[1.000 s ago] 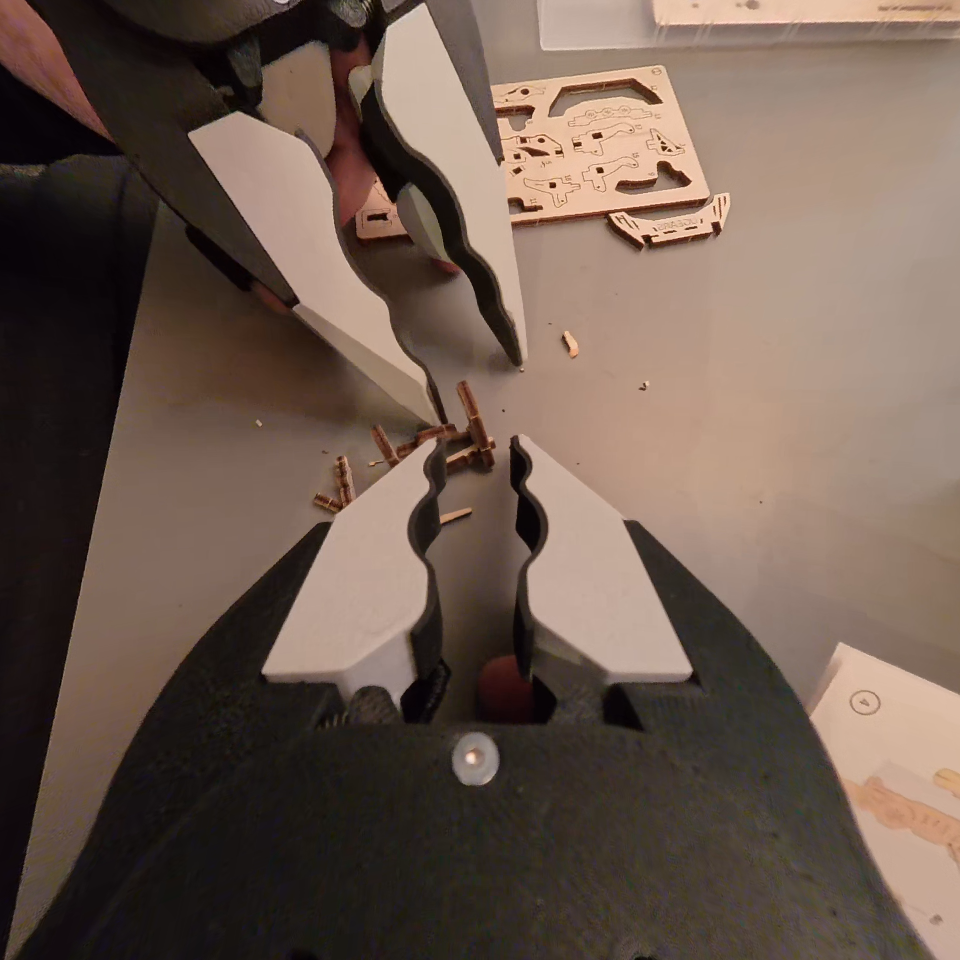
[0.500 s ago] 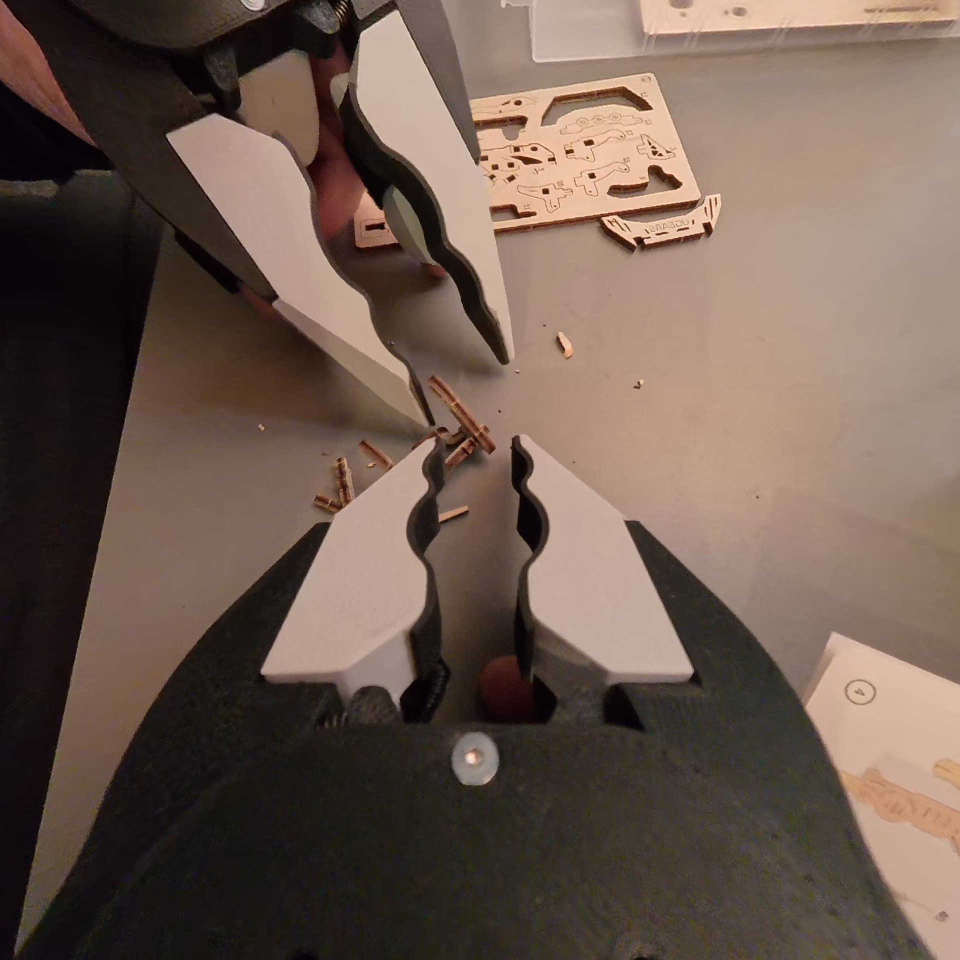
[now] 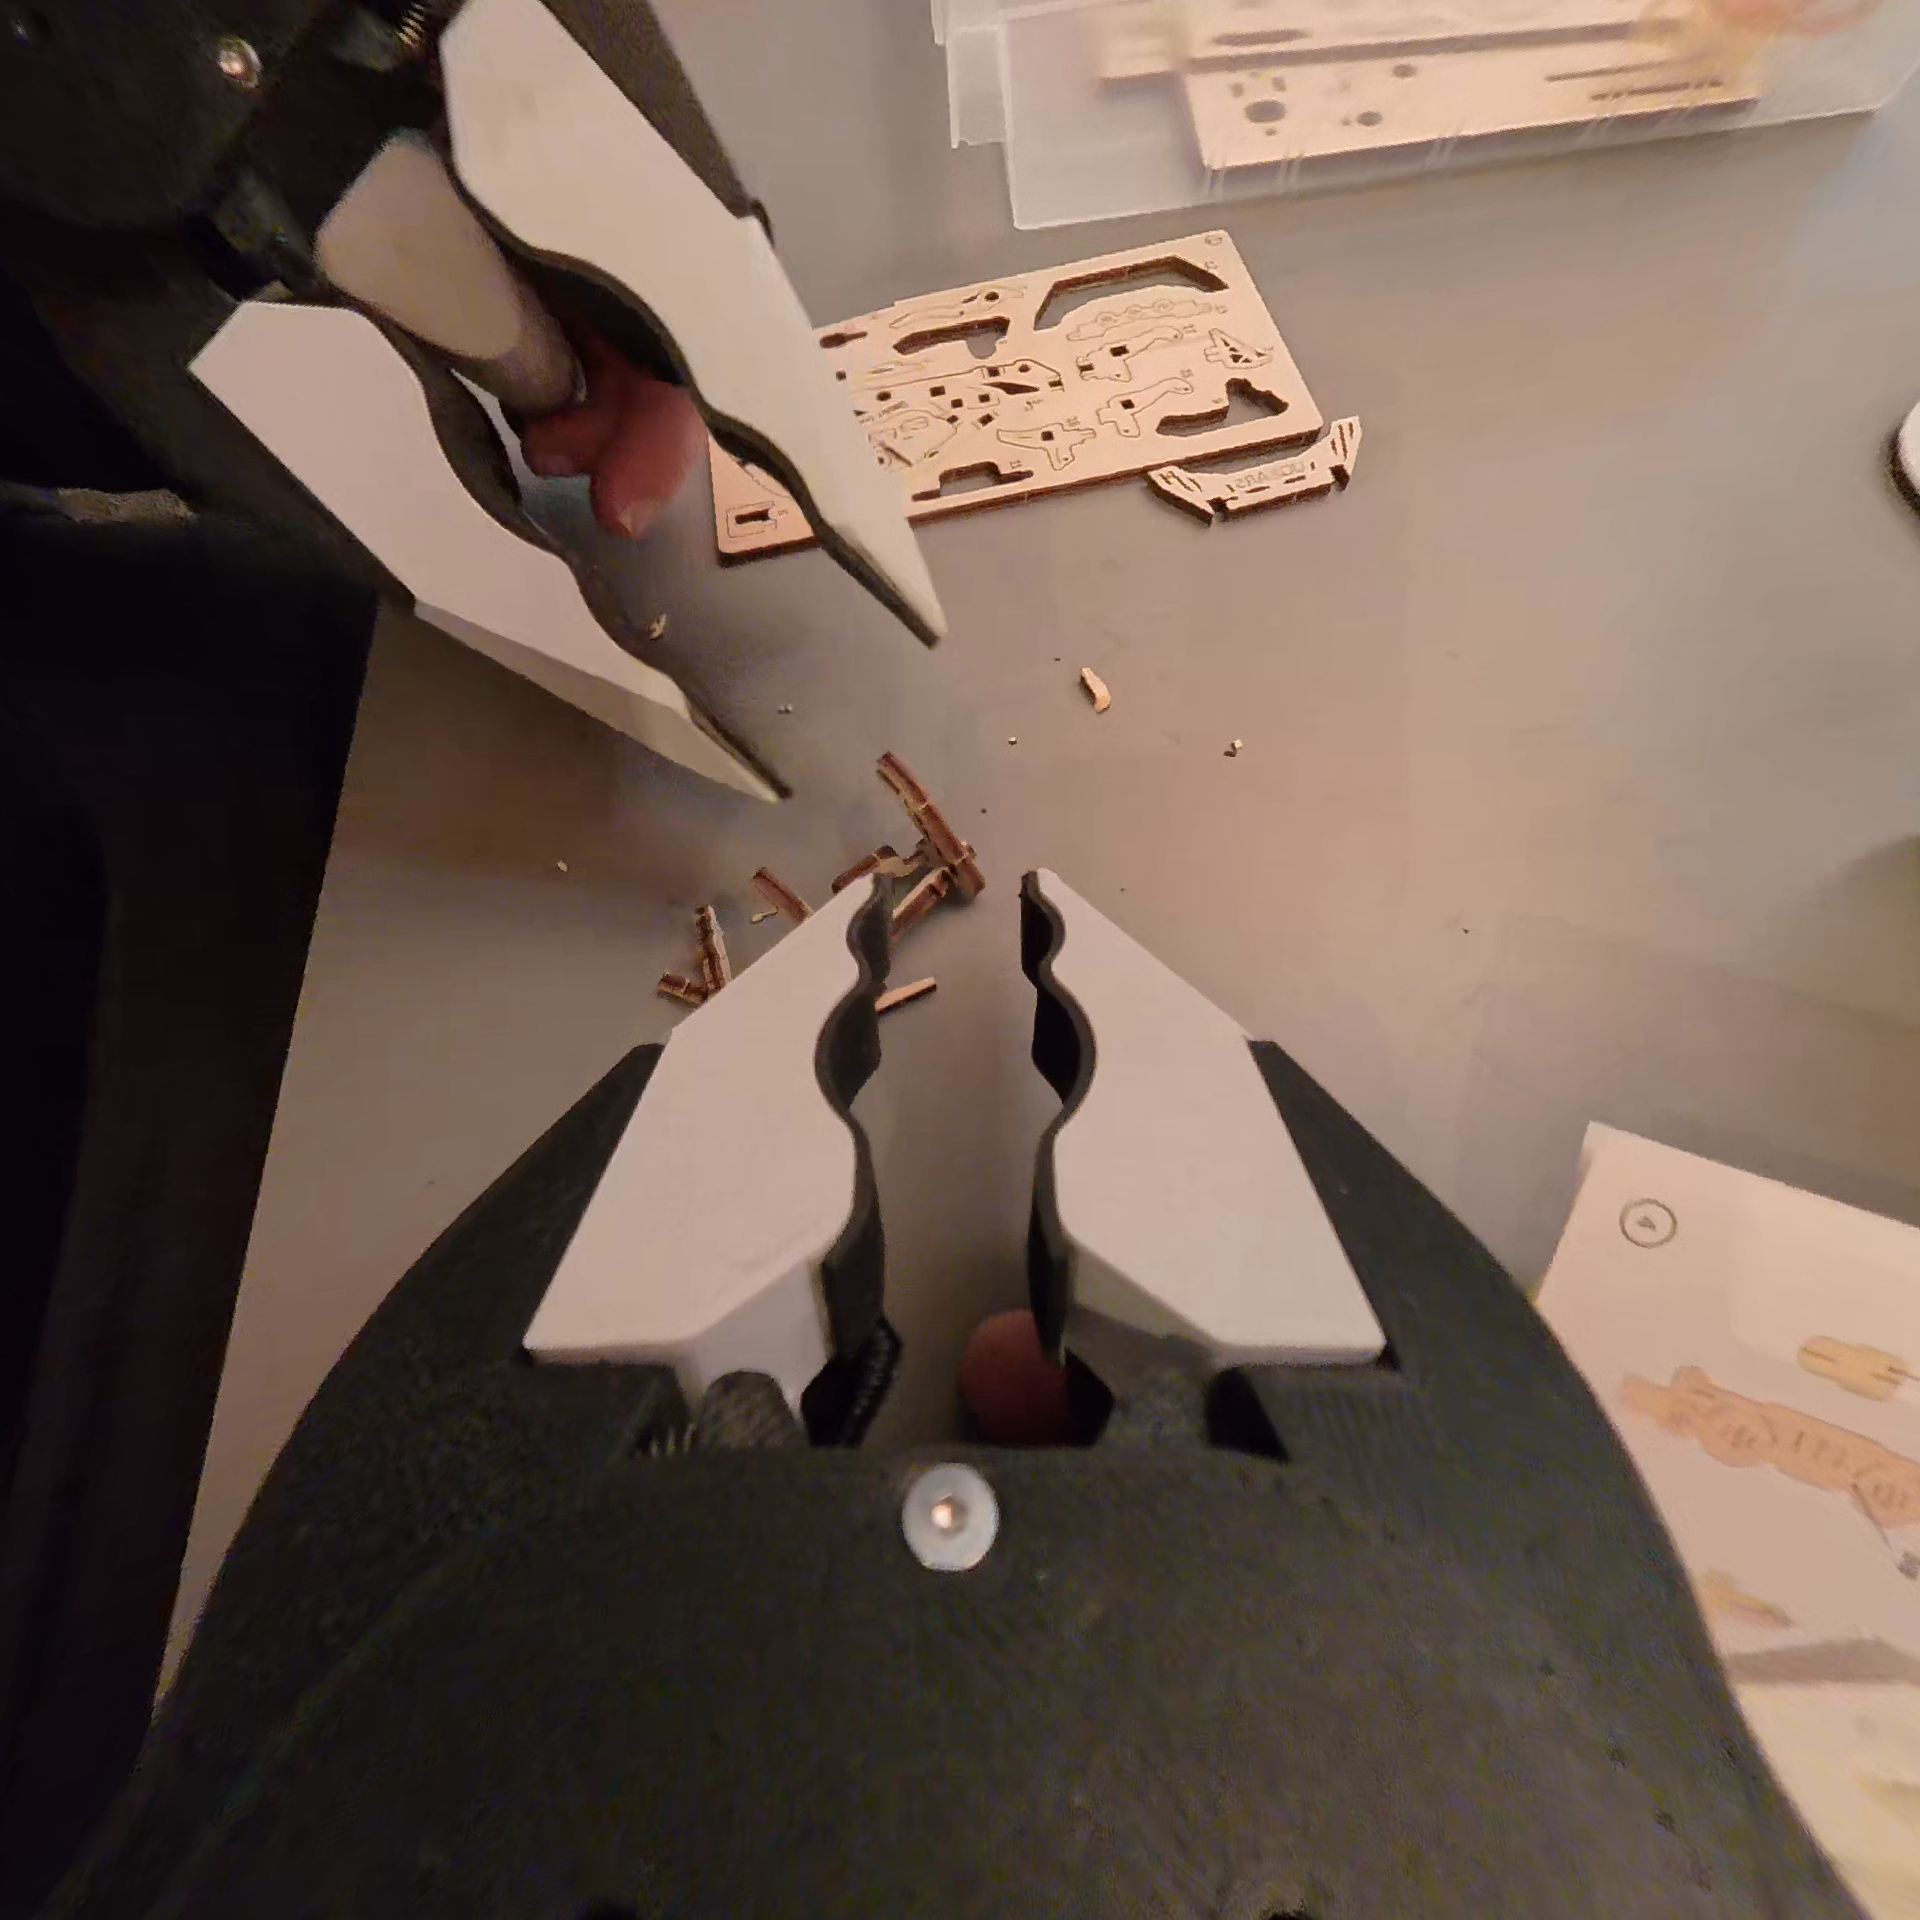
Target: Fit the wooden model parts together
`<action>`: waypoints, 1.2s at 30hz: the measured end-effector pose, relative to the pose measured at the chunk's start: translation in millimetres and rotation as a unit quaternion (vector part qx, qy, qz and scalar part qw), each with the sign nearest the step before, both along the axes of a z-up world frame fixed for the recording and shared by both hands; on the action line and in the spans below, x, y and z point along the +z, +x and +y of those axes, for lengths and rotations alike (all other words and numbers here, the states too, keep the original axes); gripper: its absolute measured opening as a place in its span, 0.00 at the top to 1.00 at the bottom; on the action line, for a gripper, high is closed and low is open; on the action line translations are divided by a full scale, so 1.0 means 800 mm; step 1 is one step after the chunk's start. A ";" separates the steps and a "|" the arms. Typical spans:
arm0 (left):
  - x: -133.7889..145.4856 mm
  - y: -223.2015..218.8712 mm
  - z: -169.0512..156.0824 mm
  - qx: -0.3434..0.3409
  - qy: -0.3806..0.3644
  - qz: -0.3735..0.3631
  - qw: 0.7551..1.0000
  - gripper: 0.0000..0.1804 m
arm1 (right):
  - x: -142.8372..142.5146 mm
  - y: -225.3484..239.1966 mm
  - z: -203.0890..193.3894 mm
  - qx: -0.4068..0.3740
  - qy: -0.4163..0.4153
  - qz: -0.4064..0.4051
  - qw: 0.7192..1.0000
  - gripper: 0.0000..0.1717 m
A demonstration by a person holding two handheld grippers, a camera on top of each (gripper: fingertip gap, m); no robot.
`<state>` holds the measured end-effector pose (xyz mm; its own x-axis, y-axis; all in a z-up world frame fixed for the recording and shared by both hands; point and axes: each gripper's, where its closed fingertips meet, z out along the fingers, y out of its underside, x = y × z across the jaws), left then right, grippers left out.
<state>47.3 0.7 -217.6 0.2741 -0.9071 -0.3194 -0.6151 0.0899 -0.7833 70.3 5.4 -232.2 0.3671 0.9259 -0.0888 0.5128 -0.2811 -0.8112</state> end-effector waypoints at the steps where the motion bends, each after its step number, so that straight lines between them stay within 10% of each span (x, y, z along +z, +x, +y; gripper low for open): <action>1: 0.003 -0.003 -0.003 -0.002 0.011 0.002 1.000 0.81 | 0.002 0.002 -0.001 -0.003 -0.001 0.003 1.000 0.87; 15: 0.025 -0.001 -0.030 -0.137 0.097 0.116 0.979 0.79 | 0.012 0.016 -0.026 -0.054 0.024 0.027 0.998 0.91; 36: -0.035 0.013 -0.018 -0.340 0.237 0.293 0.861 0.94 | 0.013 0.020 -0.030 -0.051 0.006 0.036 0.998 0.90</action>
<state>58.0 -13.6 -245.2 -0.6043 -0.5233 -0.6008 -0.5711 0.8103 -0.1314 86.0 -18.9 -222.1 0.4528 0.8851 -0.1072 0.4215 -0.3185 -0.8491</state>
